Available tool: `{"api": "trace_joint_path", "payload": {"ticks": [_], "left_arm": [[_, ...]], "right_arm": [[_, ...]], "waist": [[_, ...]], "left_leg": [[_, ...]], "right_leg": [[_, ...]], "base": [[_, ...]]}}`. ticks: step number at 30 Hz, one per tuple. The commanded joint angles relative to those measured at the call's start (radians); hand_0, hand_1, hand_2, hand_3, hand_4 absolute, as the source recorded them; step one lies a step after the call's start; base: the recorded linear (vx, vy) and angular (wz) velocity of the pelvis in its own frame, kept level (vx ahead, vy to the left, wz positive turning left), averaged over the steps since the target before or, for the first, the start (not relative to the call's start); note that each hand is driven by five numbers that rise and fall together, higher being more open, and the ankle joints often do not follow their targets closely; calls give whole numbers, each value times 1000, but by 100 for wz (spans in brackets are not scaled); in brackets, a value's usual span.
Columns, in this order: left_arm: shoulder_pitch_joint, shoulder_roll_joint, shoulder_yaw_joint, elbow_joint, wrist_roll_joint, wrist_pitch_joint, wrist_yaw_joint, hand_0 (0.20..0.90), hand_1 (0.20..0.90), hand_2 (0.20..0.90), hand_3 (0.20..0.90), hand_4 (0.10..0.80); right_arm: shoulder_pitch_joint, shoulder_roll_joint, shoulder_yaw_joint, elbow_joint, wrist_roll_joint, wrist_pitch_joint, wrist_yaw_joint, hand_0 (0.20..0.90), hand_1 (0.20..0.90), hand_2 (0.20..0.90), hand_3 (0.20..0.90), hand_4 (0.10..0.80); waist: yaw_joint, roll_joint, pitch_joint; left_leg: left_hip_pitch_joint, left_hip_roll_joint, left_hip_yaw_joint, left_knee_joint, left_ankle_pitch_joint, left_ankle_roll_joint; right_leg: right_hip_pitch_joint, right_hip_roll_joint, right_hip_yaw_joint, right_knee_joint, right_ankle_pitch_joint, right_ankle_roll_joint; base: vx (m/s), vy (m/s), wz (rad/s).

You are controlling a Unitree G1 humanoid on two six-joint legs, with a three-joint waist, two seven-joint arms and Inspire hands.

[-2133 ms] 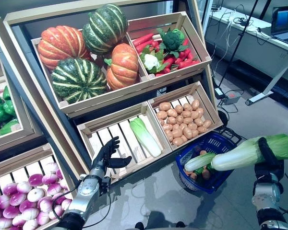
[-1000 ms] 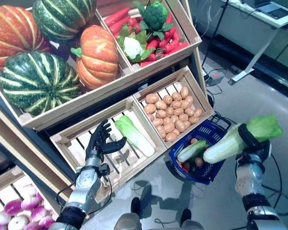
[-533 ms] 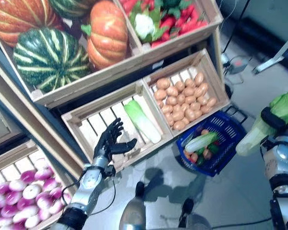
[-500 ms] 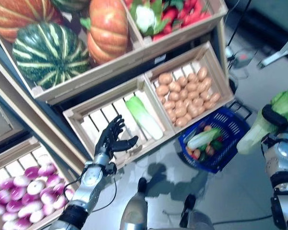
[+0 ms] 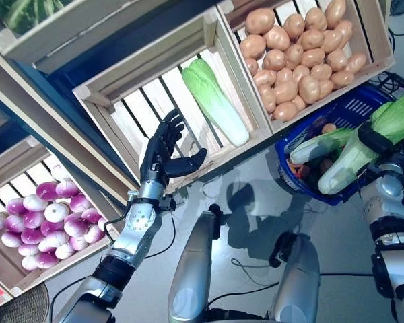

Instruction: Put vegetables into the basket

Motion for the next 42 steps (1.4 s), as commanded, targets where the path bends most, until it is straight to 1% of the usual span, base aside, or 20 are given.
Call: {"api": "trace_joint_path", "payload": {"ticks": [1, 2, 3, 4, 5, 7, 8, 16, 20, 24, 29, 31, 33, 34, 36, 37, 38, 40, 41, 42], "left_arm": [[-53, 28, 35, -131, 42, -142, 29, 900, 900, 900, 900, 800], [-50, 28, 36, -130, 43, -146, 30, 900, 900, 900, 900, 800], [-43, 29, 41, -134, 46, -150, 31, 900, 900, 900, 900, 800], [-40, 35, 42, -134, 44, -155, 31, 900, 900, 900, 900, 800], [-39, 38, 42, -133, 42, -157, 33, 900, 900, 900, 900, 800], [-39, 49, 45, -132, 28, -153, 31, 900, 900, 900, 900, 800], [-38, 53, 45, -129, 23, -156, 26, 900, 900, 900, 900, 800], [-11, 67, 48, -128, 16, -158, 10, 900, 900, 900, 900, 800], [-9, 74, 52, -129, 68, -150, 49, 900, 900, 900, 900, 800], [-22, 110, 72, -123, 142, -128, 122, 900, 900, 900, 900, 800], [-78, 167, 110, -113, 166, -57, 159, 900, 900, 900, 900, 800], [-100, 188, 125, -105, 161, -26, 160, 900, 900, 900, 900, 800], [-118, 210, 133, -87, 206, -5, 165, 900, 900, 900, 900, 800], [-123, 218, 134, -86, 233, 4, 172, 900, 900, 900, 900, 800], [-147, 264, 137, -63, 368, 22, 218, 900, 900, 900, 900, 800], [-158, 282, 136, -48, 387, 30, 227, 900, 900, 900, 900, 800], [-189, 329, 134, -11, 451, 50, 267, 900, 900, 900, 900, 800], [-226, 373, 130, 35, 529, 63, 307, 900, 900, 900, 900, 800], [-279, 422, 107, 100, 627, 86, 360, 900, 900, 900, 900, 800], [-302, 440, 94, 126, 686, 111, 364, 900, 900, 900, 900, 800]], "right_arm": [[-143, -62, -15, -60, 17, -85, -7, 300, 300, 300, 300, 400], [-147, -63, -15, -55, 21, -77, -4, 900, 900, 900, 900, 800], [-154, -66, -14, -49, 22, -71, -10, 900, 900, 900, 900, 800], [-159, -71, -12, -49, 25, -72, -23, 900, 900, 900, 900, 800], [-162, -73, -12, -46, 29, -69, -26, 900, 900, 900, 900, 800], [-164, -85, -21, -28, 49, -72, -15, 900, 900, 900, 900, 800], [-164, -88, -26, -26, 45, -69, -11, 900, 900, 900, 900, 800], [-148, -106, -32, -38, 49, -52, 19, 900, 900, 900, 900, 800], [-138, -110, -26, -44, 51, -48, 25, 900, 900, 900, 900, 800], [-128, -117, -23, -50, 48, -49, 22, 900, 900, 900, 900, 800], [-126, -119, -22, -47, 27, -56, -16, 900, 900, 900, 900, 800], [-133, -127, -21, -54, -17, -49, -41, 900, 900, 900, 900, 800], [-142, -140, -5, -62, -73, -38, -101, 900, 900, 900, 900, 800], [-145, -146, 0, -68, -72, -34, -107, 900, 900, 900, 900, 800], [-152, -164, 5, -87, -57, -13, -118, 900, 900, 900, 900, 800], [-155, -169, 9, -87, -49, -10, -108, 900, 900, 900, 900, 800], [-162, -172, 16, -85, -29, -9, -70, 900, 900, 900, 900, 800], [-165, -173, 26, -87, -19, -2, -40, 900, 900, 900, 900, 800], [-170, -171, 45, -79, -16, 4, -12, 900, 900, 900, 900, 800], [-173, -173, 52, -74, -10, 9, -2, 900, 900, 900, 900, 800]], "waist": [[-19, 11, -4], [-19, 12, -4], [-16, 13, -4], [-15, 12, -3], [-14, 13, -4], [-12, 12, -6], [-12, 9, -4], [-4, -5, -14], [-2, -14, -18], [-1, -21, -25], [-5, -28, -40], [-8, -28, -45], [-12, -29, -51], [-14, -30, -53], [-21, -33, -58], [-24, -33, -59], [-30, -33, -62], [-37, -34, -64], [-47, -34, -65], [-49, -34, -67]], "left_leg": [[54, 23, -40, 111, -174, -3], [50, 23, -40, 115, -175, -4], [47, 24, -40, 118, -176, -5], [37, 24, -38, 108, -149, -1], [48, 27, -40, 117, -175, -5], [54, 28, -41, 111, -173, -5], [52, 28, -38, 96, -144, -2], [98, 39, -41, 43, -117, -8], [136, 45, -41, -7, -94, -11], [177, 53, -35, -58, -69, -17], [221, 65, -29, -113, -43, -24], [237, 66, -26, -135, -32, -29], [249, 71, -23, -153, -23, -34], [251, 73, -21, -156, -22, -34], [254, 79, -15, -154, -23, -39], [254, 81, -13, -153, -23, -40], [254, 85, -8, -150, -26, -40], [253, 88, -2, -146, -28, -42], [251, 95, 5, -142, -29, -45], [250, 97, 8, -142, -28, -45]], "right_leg": [[13, 14, 19, -42, 115, -64], [8, 16, 21, -38, 114, -64], [3, 17, 24, -34, 113, -64], [-8, 14, 18, -42, 135, -75], [0, 17, 22, -29, 112, -65], [6, 19, 19, -31, 112, -65], [5, 18, 10, -46, 136, -75], [53, 25, -10, -85, 152, -76], [92, 34, -21, -122, 164, -76], [137, 41, -32, -162, 174, -73], [182, 51, -41, -203, 184, -71], [198, 58, -43, -223, 190, -69], [208, 62, -43, -236, 192, -69], [210, 64, -41, -237, 192, -70], [212, 68, -35, -238, 189, -72], [211, 68, -32, -236, 187, -73], [205, 67, -25, -229, 183, -73], [198, 67, -19, -220, 179, -73], [185, 65, -10, -209, 176, -71], [181, 66, -5, -207, 175, -71]], "base": [[55, 3, -6], [70, -7, -1], [-85, 13, 2], [-9, 0, 5], [-3, -6, 6], [12, -15, 4], [-55, -16, 0], [17, -13, 0], [50, -2, -2], [57, 8, -2], [76, 12, -3], [63, 17, -2], [59, 21, 1], [71, 28, 3], [64, 32, 0], [61, 52, -4], [49, 54, -7], [41, 62, -12], [32, 72, -13], [28, 92, -12]]}}
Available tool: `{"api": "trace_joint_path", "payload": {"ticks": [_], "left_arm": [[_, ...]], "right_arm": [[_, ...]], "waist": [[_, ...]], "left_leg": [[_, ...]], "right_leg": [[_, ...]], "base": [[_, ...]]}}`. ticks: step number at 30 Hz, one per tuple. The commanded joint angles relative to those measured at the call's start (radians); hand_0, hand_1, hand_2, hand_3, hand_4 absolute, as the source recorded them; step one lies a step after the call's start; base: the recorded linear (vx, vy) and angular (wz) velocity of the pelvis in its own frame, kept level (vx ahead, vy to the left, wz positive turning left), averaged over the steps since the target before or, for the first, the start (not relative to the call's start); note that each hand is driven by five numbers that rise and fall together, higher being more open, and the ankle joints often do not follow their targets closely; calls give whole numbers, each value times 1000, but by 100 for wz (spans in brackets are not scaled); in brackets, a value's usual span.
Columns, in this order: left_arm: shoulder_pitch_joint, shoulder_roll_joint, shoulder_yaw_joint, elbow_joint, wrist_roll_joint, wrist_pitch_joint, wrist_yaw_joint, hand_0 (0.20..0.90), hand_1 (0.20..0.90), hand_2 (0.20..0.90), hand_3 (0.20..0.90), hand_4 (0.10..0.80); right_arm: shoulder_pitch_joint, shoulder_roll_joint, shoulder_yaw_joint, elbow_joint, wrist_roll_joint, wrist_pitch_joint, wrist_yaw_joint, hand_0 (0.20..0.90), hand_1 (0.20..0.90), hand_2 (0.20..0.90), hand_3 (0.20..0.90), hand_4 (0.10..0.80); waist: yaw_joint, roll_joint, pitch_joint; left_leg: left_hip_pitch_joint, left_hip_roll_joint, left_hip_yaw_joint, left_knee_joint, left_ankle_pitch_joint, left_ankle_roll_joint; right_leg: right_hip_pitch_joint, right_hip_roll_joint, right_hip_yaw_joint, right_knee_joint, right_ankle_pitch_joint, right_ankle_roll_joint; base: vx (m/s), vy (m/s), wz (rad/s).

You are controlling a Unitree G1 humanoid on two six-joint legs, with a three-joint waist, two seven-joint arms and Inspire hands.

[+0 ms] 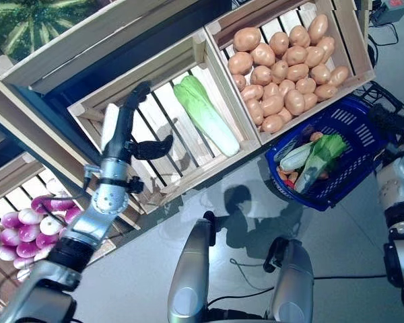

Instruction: Put vegetables into the basket

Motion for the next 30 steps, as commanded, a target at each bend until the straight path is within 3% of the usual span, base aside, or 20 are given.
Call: {"api": "trace_joint_path", "payload": {"ticks": [1, 2, 5, 6, 9, 18, 30], "left_arm": [[-187, 102, 38, 76, 224, 18, 161, 900, 900, 900, 900, 800], [-236, 133, -15, 134, 228, 62, 146, 900, 900, 900, 900, 800], [-289, 144, -70, 198, 227, 73, 141, 900, 900, 900, 900, 800], [-340, 146, -130, 252, 341, 107, 143, 900, 900, 900, 900, 800], [-429, 133, -225, 363, 367, 147, 111, 900, 900, 900, 900, 800], [-640, 95, -478, 545, 585, 168, 144, 900, 900, 900, 900, 800], [-810, 82, -657, 618, 727, 191, 164, 900, 900, 900, 900, 800]], "right_arm": [[-64, -85, 53, -29, 0, -44, 63, 900, 900, 900, 900, 800], [-70, -86, 70, -15, 13, -41, 78, 900, 900, 900, 900, 800], [-76, -89, 81, 10, 38, -37, 98, 900, 900, 900, 900, 800], [-82, -88, 87, 38, 68, -38, 118, 900, 900, 900, 900, 800], [-109, -83, 104, 80, 96, -32, 135, 900, 900, 900, 900, 800], [-168, -79, 183, 160, 137, -44, 201, 900, 900, 900, 900, 800], [-227, -68, 253, 178, 183, -58, 244, 900, 900, 900, 900, 800]], "waist": [[-26, -21, -67], [-38, -19, -68], [-48, -17, -67], [-62, -11, -64], [-84, -2, -57], [-123, -4, -41], [-141, -7, -11]], "left_leg": [[75, 63, 6, -22, -31, -29], [75, 67, 11, -23, -30, -32], [72, 72, 18, -26, -28, -34], [66, 75, 26, -23, -29, -37], [52, 80, 36, -19, -29, -42], [-26, 94, 47, 24, -47, -49], [-150, 107, 35, 84, -74, -65]], "right_leg": [[1, 22, 20, -64, 161, -85], [-4, 23, 28, -64, 161, -83], [-13, 26, 38, -65, 162, -81], [-24, 30, 49, -62, 161, -80], [-51, 36, 70, -56, 162, -76], [-137, 57, 110, -36, 166, -63], [-255, 71, 142, -8, 171, -40]], "base": [[17, 96, -12], [10, 91, -12], [-3, 77, -19], [-7, 105, -16], [-17, 103, -14], [-41, 64, -9], [-56, 18, -7]]}}
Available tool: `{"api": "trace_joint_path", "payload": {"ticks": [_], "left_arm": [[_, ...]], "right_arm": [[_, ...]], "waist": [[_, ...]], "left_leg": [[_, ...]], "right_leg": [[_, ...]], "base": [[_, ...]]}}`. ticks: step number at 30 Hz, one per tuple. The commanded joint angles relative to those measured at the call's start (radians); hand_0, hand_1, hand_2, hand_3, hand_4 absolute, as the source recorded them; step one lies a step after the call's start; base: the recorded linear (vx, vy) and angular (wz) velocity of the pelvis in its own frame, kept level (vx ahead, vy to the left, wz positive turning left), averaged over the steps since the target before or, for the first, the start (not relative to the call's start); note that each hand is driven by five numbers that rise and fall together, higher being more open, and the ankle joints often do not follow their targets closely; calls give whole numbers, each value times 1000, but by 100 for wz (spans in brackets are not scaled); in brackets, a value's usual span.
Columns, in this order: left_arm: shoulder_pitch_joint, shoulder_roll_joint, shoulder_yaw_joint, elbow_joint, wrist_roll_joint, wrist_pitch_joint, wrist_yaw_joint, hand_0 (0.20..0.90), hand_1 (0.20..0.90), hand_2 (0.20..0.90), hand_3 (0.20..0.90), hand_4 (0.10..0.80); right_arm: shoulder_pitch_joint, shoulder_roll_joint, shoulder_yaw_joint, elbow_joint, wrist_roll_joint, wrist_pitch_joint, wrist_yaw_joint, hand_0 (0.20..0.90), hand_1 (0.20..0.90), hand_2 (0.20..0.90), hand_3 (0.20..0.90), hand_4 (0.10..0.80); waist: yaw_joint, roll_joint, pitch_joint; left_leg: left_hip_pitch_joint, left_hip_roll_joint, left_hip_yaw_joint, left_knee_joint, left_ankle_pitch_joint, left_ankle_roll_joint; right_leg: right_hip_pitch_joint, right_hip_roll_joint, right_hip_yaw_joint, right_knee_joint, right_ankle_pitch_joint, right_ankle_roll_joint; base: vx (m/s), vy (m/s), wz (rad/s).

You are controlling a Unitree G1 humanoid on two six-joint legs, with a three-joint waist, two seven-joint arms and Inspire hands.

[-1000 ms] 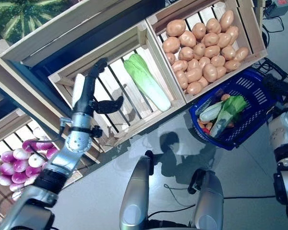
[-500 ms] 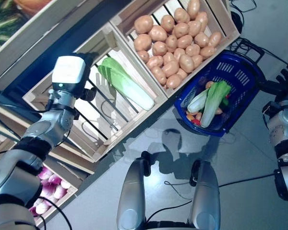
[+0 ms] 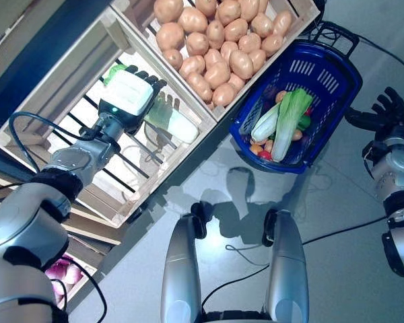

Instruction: Put vegetables into the basket

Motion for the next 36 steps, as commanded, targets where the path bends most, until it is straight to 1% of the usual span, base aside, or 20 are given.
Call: {"api": "trace_joint_path", "payload": {"ticks": [1, 3, 4, 5, 6, 11, 16, 21, 22, 23, 24, 25, 26, 28, 30, 34, 36], "left_arm": [[-175, 38, 8, 47, 43, 54, 71, 900, 900, 900, 900, 800], [-188, 36, -10, 50, 54, 51, 43, 900, 900, 900, 900, 800], [-188, 33, -17, 50, 56, 54, 21, 900, 900, 900, 900, 800], [-190, 33, -24, 51, 60, 58, 5, 900, 900, 900, 900, 800], [-193, 33, -27, 52, 62, 60, -2, 900, 900, 900, 900, 800], [-212, 15, -57, 64, 41, 96, -88, 900, 900, 900, 900, 800], [-224, 4, -65, 67, 67, 91, -96, 900, 900, 900, 900, 800], [-253, -13, -93, 62, 111, 91, -114, 900, 900, 900, 900, 800], [-263, -26, -104, 68, 120, 98, -135, 900, 900, 900, 900, 800], [-267, -30, -106, 71, 121, 102, -139, 900, 900, 900, 900, 800], [-273, -34, -112, 79, 121, 104, -140, 900, 900, 900, 900, 800], [-275, -38, -115, 82, 126, 103, -140, 900, 900, 900, 900, 800], [-284, -49, -125, 92, 163, 99, -134, 900, 900, 900, 900, 800], [-296, -53, -139, 104, 188, 96, -147, 900, 900, 900, 900, 800], [-304, -56, -150, 118, 179, 104, -166, 900, 900, 900, 900, 800], [-316, -65, -171, 150, 205, 70, -165, 900, 900, 900, 900, 800], [-317, -71, -187, 153, 215, 20, -167, 900, 900, 900, 900, 800]], "right_arm": [[-127, -53, 16, 16, 65, -102, 35, 900, 900, 900, 900, 800], [-132, -54, 18, 25, 78, -101, 39, 900, 900, 900, 900, 800], [-134, -53, 19, 30, 83, -101, 41, 900, 900, 900, 900, 800], [-137, -53, 19, 33, 85, -100, 41, 900, 900, 900, 900, 800], [-140, -53, 19, 33, 85, -100, 40, 900, 900, 900, 900, 800], [-161, -45, 29, 53, 91, -104, 38, 900, 900, 900, 900, 800], [-164, -41, 32, 52, 95, -109, 34, 900, 900, 900, 900, 800], [-167, -30, 30, 47, 88, -109, 38, 900, 900, 900, 900, 800], [-171, -24, 35, 43, 84, -113, 40, 900, 900, 900, 900, 800], [-174, -24, 35, 41, 80, -115, 41, 900, 900, 900, 900, 800], [-179, -25, 38, 42, 78, -117, 44, 900, 900, 900, 900, 800], [-181, -25, 41, 43, 77, -118, 45, 900, 900, 900, 900, 800], [-188, -28, 53, 34, 73, -122, 44, 900, 900, 900, 900, 800], [-192, -33, 56, 25, 75, -123, 42, 900, 900, 900, 900, 800], [-193, -40, 56, 15, 79, -121, 32, 900, 900, 900, 900, 800], [-197, -46, 52, 17, 118, -117, 13, 900, 900, 900, 900, 800], [-193, -48, 45, 26, 144, -114, 15, 900, 900, 900, 900, 800]], "waist": [[-8, -3, -9], [-8, -2, -6], [-7, -1, -6], [-8, 0, -5], [-9, -1, -3], [-10, 0, -3], [-10, -1, -3], [-13, -7, -3], [-14, -10, -3], [-15, -12, -3], [-14, -13, -3], [-13, -13, -3], [-13, -15, -3], [-15, -19, -3], [-15, -22, -3], [-17, -25, -3], [-17, -24, -3]], "left_leg": [[58, 36, -24, -27, -64, -48], [41, 35, -27, -16, -69, -49], [43, 37, -31, 3, -103, -56], [36, 38, -32, 8, -106, -57], [22, 36, -31, 0, -78, -52], [-21, 32, -30, 12, -80, -54], [-54, 28, -30, 26, -84, -54], [-97, 29, -33, 53, -94, -51], [-103, 31, -37, 73, -125, -56], [-123, 29, -36, 66, -96, -51], [-134, 29, -36, 71, -96, -50], [-127, 32, -37, 85, -126, -55], [-155, 35, -37, 102, -130, -53], [-178, 35, -38, 116, -133, -51], [-209, 37, -40, 137, -138, -48], [-268, 39, -45, 183, -151, -41], [-291, 37, -48, 205, -158, -37]], "right_leg": [[36, 6, 32, -138, 156, -13], [22, 5, 35, -131, 156, -10], [23, 4, 39, -114, 127, -1], [17, 4, 40, -111, 126, 0], [5, 5, 39, -122, 153, -6], [-34, 5, 39, -124, 164, 1], [-63, 5, 38, -124, 171, 4], [-101, 2, 35, -110, 174, 5], [-107, 2, 34, -91, 148, 13], [-126, 2, 33, -102, 176, 7], [-135, 0, 32, -101, 178, 7], [-129, -1, 31, -88, 153, 14], [-156, -5, 27, -78, 154, 15], [-178, -6, 26, -68, 156, 14], [-208, -9, 26, -51, 156, 16], [-264, -20, 30, -17, 154, 14], [-284, -24, 31, -3, 153, 14]], "base": [[-41, 12, 0], [7, 12, 0], [48, 13, 1], [0, 0, 0], [-108, 9, -2], [-45, 4, -3], [-34, -2, -3], [-26, -12, -3], [-46, -14, -10], [-56, -14, -13], [-38, -11, -8], [21, -17, -5], [38, -13, -2], [-41, -7, -5], [-41, -2, -2], [-28, 0, 0], [0, 0, 0]]}}
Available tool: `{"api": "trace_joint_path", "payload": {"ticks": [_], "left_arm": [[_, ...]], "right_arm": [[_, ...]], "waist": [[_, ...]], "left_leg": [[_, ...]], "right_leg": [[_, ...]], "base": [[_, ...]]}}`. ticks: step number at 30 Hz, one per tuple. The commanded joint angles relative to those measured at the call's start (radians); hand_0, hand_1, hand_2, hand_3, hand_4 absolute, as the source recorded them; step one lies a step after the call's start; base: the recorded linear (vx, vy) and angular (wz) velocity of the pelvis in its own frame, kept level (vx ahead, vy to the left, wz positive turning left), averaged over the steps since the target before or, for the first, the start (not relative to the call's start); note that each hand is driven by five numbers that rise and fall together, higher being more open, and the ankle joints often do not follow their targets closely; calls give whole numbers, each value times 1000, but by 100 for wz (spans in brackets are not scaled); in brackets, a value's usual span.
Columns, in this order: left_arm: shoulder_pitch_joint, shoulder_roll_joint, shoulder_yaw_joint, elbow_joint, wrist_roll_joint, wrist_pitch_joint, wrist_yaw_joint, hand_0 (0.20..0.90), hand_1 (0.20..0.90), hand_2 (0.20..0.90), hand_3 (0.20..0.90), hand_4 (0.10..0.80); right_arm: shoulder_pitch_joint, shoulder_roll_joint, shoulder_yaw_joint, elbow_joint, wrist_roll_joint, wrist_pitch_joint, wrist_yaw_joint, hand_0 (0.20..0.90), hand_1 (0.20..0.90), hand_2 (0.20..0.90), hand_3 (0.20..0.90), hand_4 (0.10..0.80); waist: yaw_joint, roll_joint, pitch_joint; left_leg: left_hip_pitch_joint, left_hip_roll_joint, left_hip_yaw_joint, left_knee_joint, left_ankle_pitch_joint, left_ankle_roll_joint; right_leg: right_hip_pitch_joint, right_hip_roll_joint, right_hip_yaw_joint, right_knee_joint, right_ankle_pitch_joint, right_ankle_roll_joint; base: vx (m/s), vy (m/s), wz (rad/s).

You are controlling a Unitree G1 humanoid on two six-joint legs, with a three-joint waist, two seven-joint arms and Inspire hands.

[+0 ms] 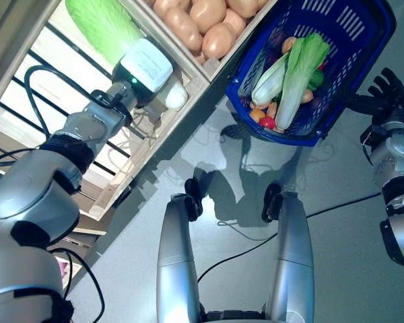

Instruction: Put vegetables into the basket

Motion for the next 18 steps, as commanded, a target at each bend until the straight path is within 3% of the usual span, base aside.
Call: {"api": "trace_joint_path", "payload": {"ticks": [1, 3, 4, 5, 6, 10, 18], "left_arm": [[-65, 4, -46, 94, 46, -41, -48, 900, 900, 900, 900, 800], [-60, 5, -57, 85, 28, -53, -92, 900, 900, 900, 900, 800], [-58, 2, -62, 80, 16, -59, -131, 811, 811, 811, 811, 740], [-59, 2, -64, 79, 13, -64, -148, 444, 444, 444, 444, 496], [-60, 2, -66, 79, 8, -70, -168, 300, 300, 300, 300, 400], [-59, 14, -70, 71, -35, -62, -189, 300, 300, 300, 300, 400], [-46, 36, -52, 53, -54, -109, -92, 300, 300, 300, 300, 400]], "right_arm": [[-79, -64, -19, -22, 91, -110, -17, 900, 900, 900, 900, 800], [-75, -67, -19, -17, 113, -106, -10, 900, 900, 900, 900, 800], [-78, -64, -17, -12, 112, -108, -5, 900, 900, 900, 900, 800], [-80, -64, -16, -9, 111, -108, -1, 900, 900, 900, 900, 800], [-81, -64, -16, -6, 111, -110, 4, 900, 900, 900, 900, 800], [-90, -67, -10, -2, 125, -112, 9, 900, 900, 900, 900, 800], [-76, -67, -26, -1, 129, -101, 48, 900, 900, 900, 900, 800]], "waist": [[-28, -23, -3], [-28, -19, -3], [-28, -17, -3], [-29, -17, -3], [-29, -16, -3], [-23, -14, -3], [-20, -18, -3]], "left_leg": [[38, 14, -24, 21, -120, -57], [31, 10, -25, 22, -119, -54], [28, 10, -24, 23, -119, -52], [27, 11, -24, 24, -119, -52], [27, 12, -24, 24, -118, -51], [50, 11, -20, 5, -112, -51], [181, 17, -2, -74, -93, -58]], "right_leg": [[34, -36, 1, -128, 145, 25], [27, -37, 3, -125, 145, 25], [25, -38, 4, -123, 145, 25], [24, -38, 4, -122, 145, 25], [23, -38, 4, -121, 145, 25], [48, -39, -4, -134, 144, 24], [180, -17, -19, -194, 138, 20]], "base": [[0, 0, 0], [-26, 23, -4], [-30, 18, -6], [-28, 9, -3], [0, 0, 0], [0, 0, 0], [0, 7, -2]]}}
